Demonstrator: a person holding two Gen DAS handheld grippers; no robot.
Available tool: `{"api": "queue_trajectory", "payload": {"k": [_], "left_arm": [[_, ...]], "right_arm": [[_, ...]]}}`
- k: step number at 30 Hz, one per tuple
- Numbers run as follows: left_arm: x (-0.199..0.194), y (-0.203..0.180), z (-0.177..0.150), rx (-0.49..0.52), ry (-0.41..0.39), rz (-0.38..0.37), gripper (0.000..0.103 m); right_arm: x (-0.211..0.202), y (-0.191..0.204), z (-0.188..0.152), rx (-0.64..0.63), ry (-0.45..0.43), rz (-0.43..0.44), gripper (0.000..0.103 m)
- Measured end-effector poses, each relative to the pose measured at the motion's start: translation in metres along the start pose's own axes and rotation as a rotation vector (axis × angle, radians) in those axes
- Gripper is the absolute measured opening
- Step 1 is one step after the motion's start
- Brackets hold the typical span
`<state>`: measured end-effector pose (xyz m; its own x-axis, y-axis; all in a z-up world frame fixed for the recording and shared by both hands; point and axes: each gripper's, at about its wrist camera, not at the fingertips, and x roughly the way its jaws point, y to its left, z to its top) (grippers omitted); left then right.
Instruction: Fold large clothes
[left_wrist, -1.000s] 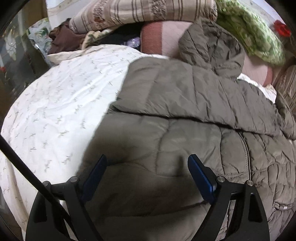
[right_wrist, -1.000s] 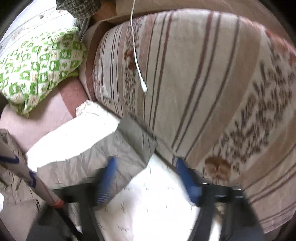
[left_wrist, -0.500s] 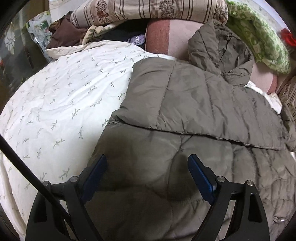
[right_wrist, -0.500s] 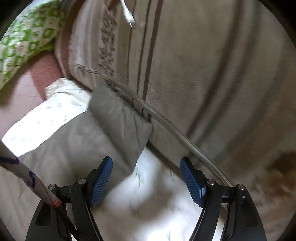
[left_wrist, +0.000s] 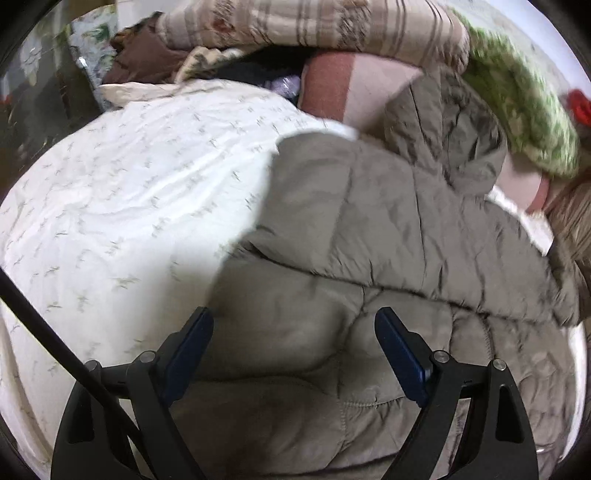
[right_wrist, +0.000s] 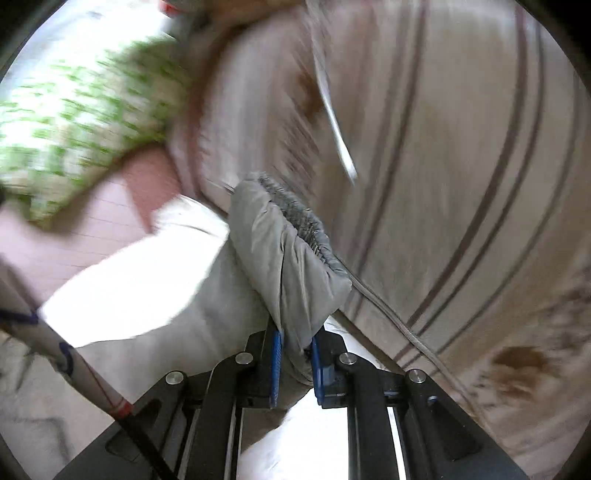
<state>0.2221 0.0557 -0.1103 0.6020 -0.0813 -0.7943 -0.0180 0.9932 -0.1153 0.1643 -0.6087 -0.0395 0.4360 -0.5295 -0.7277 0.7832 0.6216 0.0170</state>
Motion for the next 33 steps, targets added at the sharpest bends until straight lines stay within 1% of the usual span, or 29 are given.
{"api": "queue_trajectory", "payload": {"k": [2, 3, 5, 7, 8, 10, 11, 13, 16, 19, 22, 23, 25, 28, 29, 30, 31, 32, 33], "left_arm": [[-0.016, 0.012, 0.006, -0.023, -0.044, 0.012, 0.089], [-0.022, 0.017, 0.009, -0.031, -0.063, 0.022, 0.089], [-0.037, 0.031, 0.016, -0.051, -0.113, 0.047, 0.089], [-0.048, 0.044, 0.021, -0.069, -0.150, 0.070, 0.089], [-0.055, 0.054, 0.025, -0.084, -0.173, 0.091, 0.089], [-0.064, 0.066, 0.028, -0.102, -0.207, 0.131, 0.089], [-0.070, 0.074, 0.030, -0.111, -0.228, 0.156, 0.089], [-0.076, 0.086, 0.033, -0.131, -0.250, 0.177, 0.089], [-0.083, 0.110, 0.037, -0.187, -0.253, 0.153, 0.089], [-0.084, 0.130, 0.039, -0.253, -0.249, 0.130, 0.089], [-0.084, 0.144, 0.042, -0.296, -0.250, 0.135, 0.089], [-0.084, 0.147, 0.043, -0.308, -0.249, 0.133, 0.089], [-0.085, 0.151, 0.044, -0.324, -0.248, 0.123, 0.089], [-0.085, 0.152, 0.044, -0.330, -0.246, 0.114, 0.089], [-0.084, 0.151, 0.045, -0.329, -0.243, 0.110, 0.089], [-0.083, 0.151, 0.046, -0.328, -0.239, 0.105, 0.089], [-0.081, 0.149, 0.046, -0.327, -0.232, 0.092, 0.089], [-0.079, 0.147, 0.046, -0.326, -0.223, 0.073, 0.089], [-0.077, 0.145, 0.046, -0.325, -0.215, 0.056, 0.089]], "right_arm": [[-0.041, 0.020, 0.002, -0.048, -0.042, 0.041, 0.015], [-0.066, 0.035, 0.000, -0.078, -0.061, 0.075, 0.015], [-0.109, 0.068, -0.004, -0.135, -0.088, 0.161, 0.015], [-0.141, 0.102, -0.014, -0.186, -0.103, 0.232, 0.015], [-0.160, 0.126, -0.022, -0.219, -0.102, 0.286, 0.015], [-0.179, 0.161, -0.036, -0.255, -0.087, 0.372, 0.015], [-0.191, 0.186, -0.049, -0.276, -0.071, 0.434, 0.015], [-0.202, 0.226, -0.072, -0.312, -0.042, 0.513, 0.015], [-0.216, 0.286, -0.114, -0.395, 0.006, 0.607, 0.015], [-0.216, 0.348, -0.165, -0.486, 0.072, 0.681, 0.015], [-0.202, 0.400, -0.218, -0.543, 0.163, 0.722, 0.014], [-0.200, 0.409, -0.233, -0.552, 0.189, 0.727, 0.014], [-0.182, 0.437, -0.265, -0.583, 0.243, 0.722, 0.014], [-0.163, 0.458, -0.296, -0.628, 0.273, 0.681, 0.015], [-0.160, 0.463, -0.306, -0.644, 0.272, 0.669, 0.018], [-0.160, 0.463, -0.309, -0.656, 0.264, 0.660, 0.019], [-0.161, 0.463, -0.312, -0.670, 0.248, 0.656, 0.020], [-0.165, 0.463, -0.311, -0.683, 0.239, 0.660, 0.027], [-0.172, 0.461, -0.309, -0.706, 0.233, 0.676, 0.039]]}}
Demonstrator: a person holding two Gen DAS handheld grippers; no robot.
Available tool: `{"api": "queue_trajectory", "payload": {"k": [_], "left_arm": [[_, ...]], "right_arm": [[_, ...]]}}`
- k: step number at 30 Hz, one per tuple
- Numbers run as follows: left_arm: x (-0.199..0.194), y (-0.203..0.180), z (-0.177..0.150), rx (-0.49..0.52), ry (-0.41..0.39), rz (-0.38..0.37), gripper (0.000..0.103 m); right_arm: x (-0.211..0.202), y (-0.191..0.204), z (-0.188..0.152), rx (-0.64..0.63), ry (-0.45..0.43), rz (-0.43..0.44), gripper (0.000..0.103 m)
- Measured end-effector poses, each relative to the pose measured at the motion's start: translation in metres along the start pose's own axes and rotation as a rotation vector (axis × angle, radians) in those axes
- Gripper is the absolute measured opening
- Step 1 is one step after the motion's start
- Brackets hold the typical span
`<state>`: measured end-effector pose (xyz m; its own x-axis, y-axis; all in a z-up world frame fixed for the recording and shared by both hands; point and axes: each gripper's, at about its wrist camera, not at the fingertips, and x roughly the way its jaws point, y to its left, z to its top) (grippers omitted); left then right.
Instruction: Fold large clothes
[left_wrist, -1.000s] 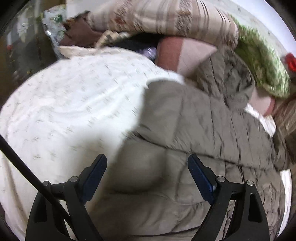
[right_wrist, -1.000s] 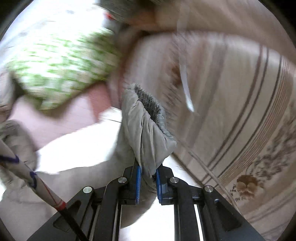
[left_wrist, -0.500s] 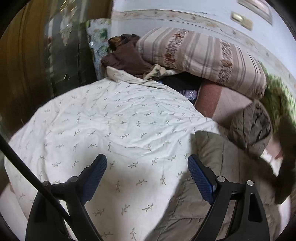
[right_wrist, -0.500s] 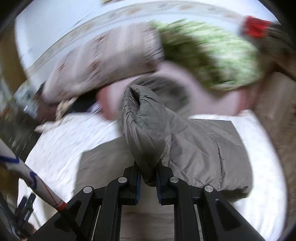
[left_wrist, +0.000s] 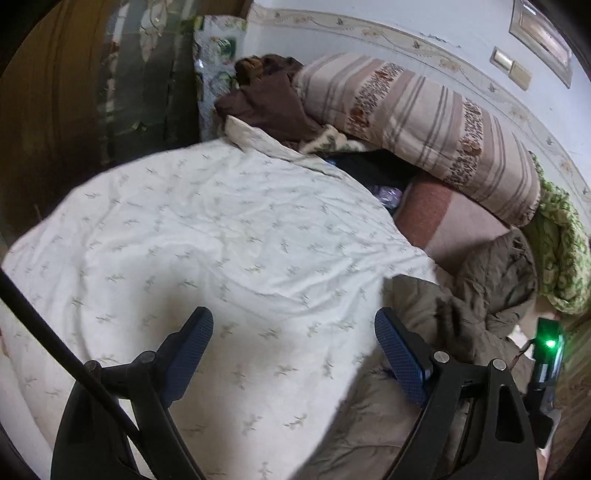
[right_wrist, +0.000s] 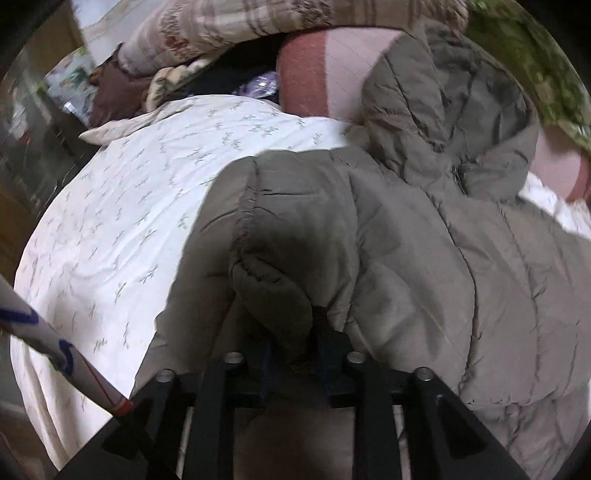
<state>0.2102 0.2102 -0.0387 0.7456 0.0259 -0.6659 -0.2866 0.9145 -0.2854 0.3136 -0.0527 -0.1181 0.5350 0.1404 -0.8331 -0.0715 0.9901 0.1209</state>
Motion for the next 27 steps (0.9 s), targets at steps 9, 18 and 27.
{"api": "queue_trajectory", "payload": {"k": [9, 18, 27], "left_arm": [[0.016, -0.025, -0.014, 0.026, 0.076, -0.040, 0.089], [0.034, -0.046, -0.022, 0.074, 0.119, -0.044, 0.089], [0.044, -0.069, -0.032, 0.131, 0.160, -0.075, 0.089]], "right_arm": [[-0.067, -0.037, 0.001, -0.007, -0.138, -0.093, 0.038], [0.015, -0.067, 0.009, 0.154, 0.003, -0.011, 0.033], [-0.029, -0.088, 0.006, 0.127, -0.087, -0.014, 0.033]]}}
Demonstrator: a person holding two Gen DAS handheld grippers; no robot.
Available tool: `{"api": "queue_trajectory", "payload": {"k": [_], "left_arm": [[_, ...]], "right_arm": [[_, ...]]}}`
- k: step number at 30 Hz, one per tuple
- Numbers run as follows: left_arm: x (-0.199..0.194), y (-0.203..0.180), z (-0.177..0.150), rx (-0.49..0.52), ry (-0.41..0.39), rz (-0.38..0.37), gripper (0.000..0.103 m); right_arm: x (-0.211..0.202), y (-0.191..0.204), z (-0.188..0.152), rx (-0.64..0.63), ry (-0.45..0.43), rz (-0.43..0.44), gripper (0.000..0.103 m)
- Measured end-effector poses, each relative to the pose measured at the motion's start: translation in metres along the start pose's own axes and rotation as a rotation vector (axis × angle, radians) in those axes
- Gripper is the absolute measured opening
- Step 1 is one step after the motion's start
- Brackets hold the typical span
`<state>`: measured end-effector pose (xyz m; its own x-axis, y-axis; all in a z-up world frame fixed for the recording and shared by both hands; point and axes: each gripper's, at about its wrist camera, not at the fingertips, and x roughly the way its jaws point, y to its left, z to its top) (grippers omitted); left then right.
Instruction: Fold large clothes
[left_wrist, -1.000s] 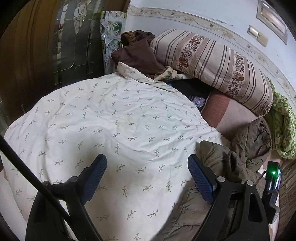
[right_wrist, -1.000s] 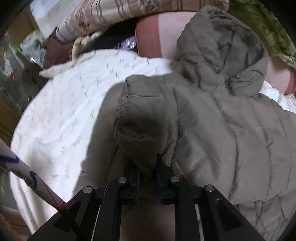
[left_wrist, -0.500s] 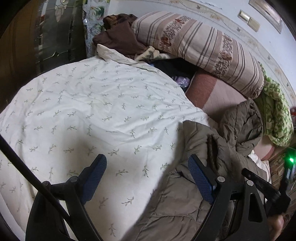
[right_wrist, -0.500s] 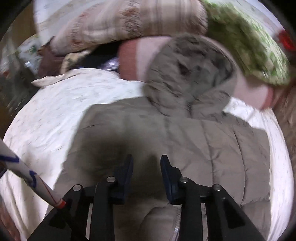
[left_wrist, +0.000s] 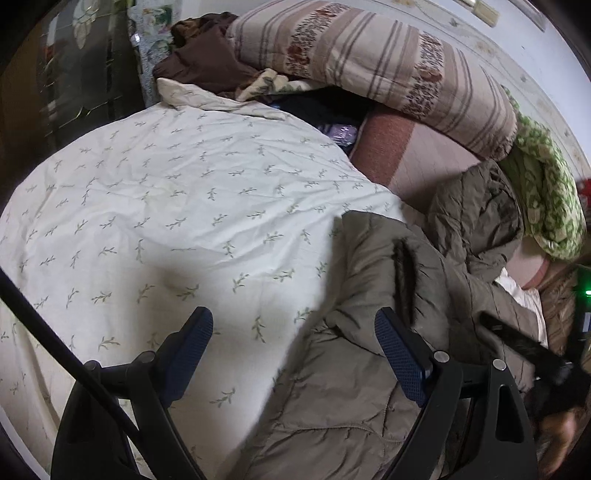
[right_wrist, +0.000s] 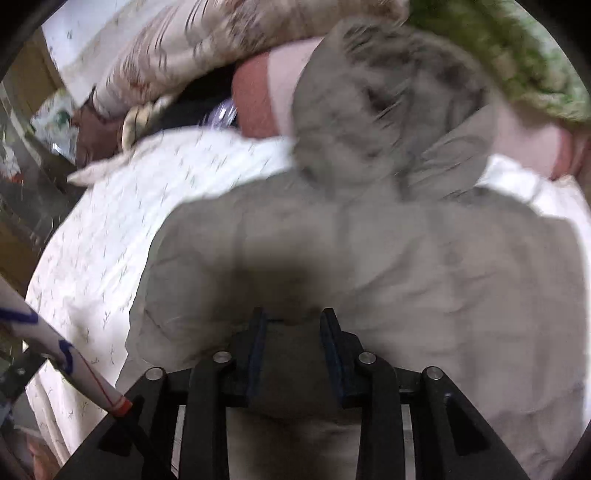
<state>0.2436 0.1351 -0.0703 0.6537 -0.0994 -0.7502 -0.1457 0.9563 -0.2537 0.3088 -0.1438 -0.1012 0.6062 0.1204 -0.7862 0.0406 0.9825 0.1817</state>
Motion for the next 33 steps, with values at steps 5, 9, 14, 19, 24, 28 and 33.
{"api": "queue_trajectory", "payload": {"k": [5, 9, 14, 19, 24, 28, 33], "left_arm": [[0.017, -0.027, -0.002, 0.047, 0.032, -0.069, 0.089], [0.041, -0.053, -0.006, 0.109, 0.033, -0.043, 0.089], [0.091, -0.061, -0.022, 0.083, 0.194, -0.004, 0.089], [0.087, -0.054, -0.022, 0.039, 0.214, 0.000, 0.089], [0.044, -0.045, -0.016, 0.058, 0.110, 0.012, 0.089], [0.024, -0.031, -0.018, 0.082, 0.051, 0.071, 0.089], [0.005, -0.022, -0.026, 0.101, 0.033, 0.075, 0.089]], "right_arm": [[-0.037, -0.067, -0.015, 0.031, -0.047, -0.166, 0.034], [-0.043, -0.122, -0.035, 0.126, -0.018, -0.236, 0.034], [-0.031, -0.151, -0.054, 0.175, 0.009, -0.245, 0.045], [-0.020, -0.140, -0.054, 0.105, 0.026, -0.309, 0.049], [-0.057, -0.130, -0.051, 0.114, -0.032, -0.291, 0.067], [-0.093, -0.107, -0.057, 0.035, -0.063, -0.296, 0.070], [-0.111, -0.071, -0.046, -0.045, -0.088, -0.302, 0.076]]}}
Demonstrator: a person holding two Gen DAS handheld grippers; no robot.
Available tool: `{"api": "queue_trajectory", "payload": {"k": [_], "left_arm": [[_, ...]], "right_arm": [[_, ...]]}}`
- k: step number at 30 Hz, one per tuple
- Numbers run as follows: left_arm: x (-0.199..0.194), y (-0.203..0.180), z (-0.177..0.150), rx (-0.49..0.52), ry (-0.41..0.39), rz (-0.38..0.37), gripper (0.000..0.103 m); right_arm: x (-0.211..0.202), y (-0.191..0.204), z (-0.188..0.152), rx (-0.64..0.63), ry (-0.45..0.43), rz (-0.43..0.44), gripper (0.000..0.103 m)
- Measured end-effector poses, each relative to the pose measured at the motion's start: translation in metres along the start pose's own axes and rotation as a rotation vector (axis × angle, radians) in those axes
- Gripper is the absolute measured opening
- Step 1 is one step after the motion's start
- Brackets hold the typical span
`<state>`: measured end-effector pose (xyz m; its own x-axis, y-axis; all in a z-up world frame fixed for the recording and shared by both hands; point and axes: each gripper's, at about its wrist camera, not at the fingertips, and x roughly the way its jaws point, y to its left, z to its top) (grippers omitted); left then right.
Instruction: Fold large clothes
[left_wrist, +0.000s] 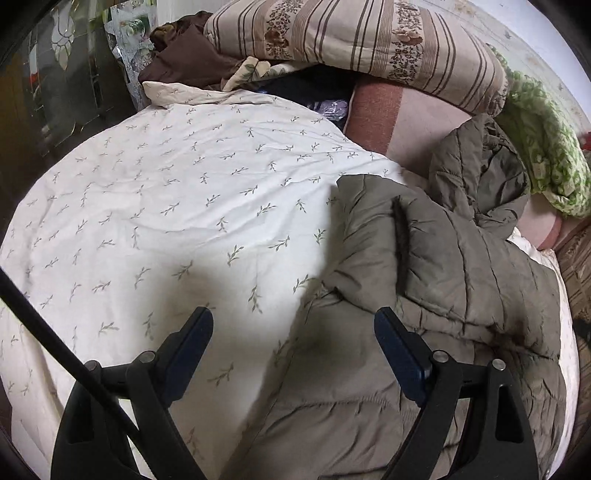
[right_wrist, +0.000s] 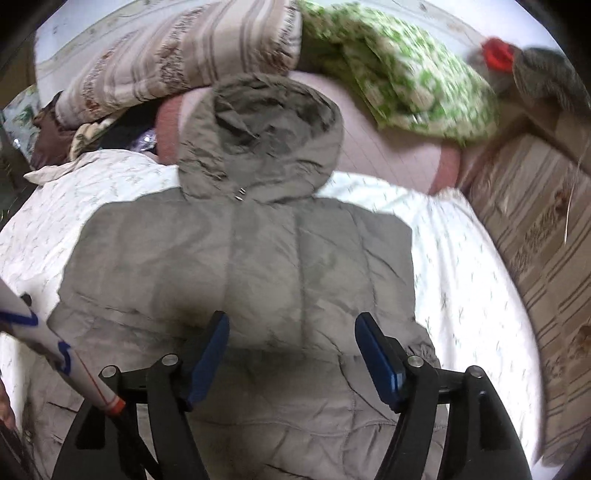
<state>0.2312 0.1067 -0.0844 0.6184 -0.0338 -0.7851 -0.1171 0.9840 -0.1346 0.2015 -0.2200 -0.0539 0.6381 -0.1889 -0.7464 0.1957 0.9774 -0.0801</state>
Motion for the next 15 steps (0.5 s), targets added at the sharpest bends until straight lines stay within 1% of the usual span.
{"api": "queue_trajectory", "payload": {"k": [2, 4, 6, 10, 15], "left_arm": [[-0.005, 0.002, -0.002, 0.007, -0.019, 0.016, 0.089], [-0.009, 0.005, -0.001, 0.018, -0.041, 0.049, 0.089], [-0.011, 0.007, -0.001, 0.013, -0.052, 0.056, 0.089], [-0.007, 0.010, 0.002, -0.005, -0.032, 0.018, 0.089], [0.007, 0.005, 0.006, -0.013, 0.004, -0.013, 0.089]], "right_arm": [[-0.003, 0.013, 0.012, -0.002, -0.009, 0.009, 0.076], [-0.002, 0.023, 0.024, 0.004, -0.013, 0.025, 0.077], [0.003, 0.036, 0.044, 0.006, -0.014, 0.035, 0.079], [0.021, 0.053, 0.090, 0.026, -0.018, 0.032, 0.079], [0.056, 0.059, 0.161, 0.146, -0.022, 0.016, 0.084]]}}
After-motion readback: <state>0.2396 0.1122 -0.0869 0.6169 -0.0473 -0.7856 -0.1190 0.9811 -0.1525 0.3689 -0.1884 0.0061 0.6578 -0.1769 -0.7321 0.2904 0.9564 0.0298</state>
